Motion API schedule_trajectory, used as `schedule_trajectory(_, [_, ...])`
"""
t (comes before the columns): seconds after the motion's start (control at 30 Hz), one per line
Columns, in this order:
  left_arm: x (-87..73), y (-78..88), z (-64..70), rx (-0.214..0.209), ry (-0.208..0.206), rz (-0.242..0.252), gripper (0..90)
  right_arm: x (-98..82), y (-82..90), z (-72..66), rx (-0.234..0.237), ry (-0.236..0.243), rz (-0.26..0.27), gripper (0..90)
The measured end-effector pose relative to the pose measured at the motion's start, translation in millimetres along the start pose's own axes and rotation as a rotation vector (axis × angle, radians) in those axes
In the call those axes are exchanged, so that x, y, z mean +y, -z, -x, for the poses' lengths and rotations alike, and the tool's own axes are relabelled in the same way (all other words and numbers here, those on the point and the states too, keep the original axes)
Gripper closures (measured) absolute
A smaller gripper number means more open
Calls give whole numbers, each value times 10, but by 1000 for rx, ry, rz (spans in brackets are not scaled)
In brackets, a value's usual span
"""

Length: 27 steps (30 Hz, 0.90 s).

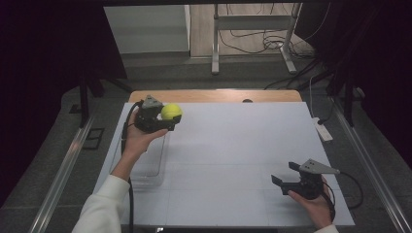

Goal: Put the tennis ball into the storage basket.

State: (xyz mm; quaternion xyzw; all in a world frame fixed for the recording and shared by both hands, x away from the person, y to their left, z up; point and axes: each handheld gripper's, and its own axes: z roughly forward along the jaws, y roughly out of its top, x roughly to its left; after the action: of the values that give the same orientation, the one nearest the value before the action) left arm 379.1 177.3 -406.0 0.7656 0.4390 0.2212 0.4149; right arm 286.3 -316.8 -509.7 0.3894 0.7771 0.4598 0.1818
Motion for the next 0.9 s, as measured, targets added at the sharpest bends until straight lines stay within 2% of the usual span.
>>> schedule_trajectory(0.9, [-66, 42, -304, 84, 67, -9, 270, 3, 8, -3, 0, 4, 4, 101])
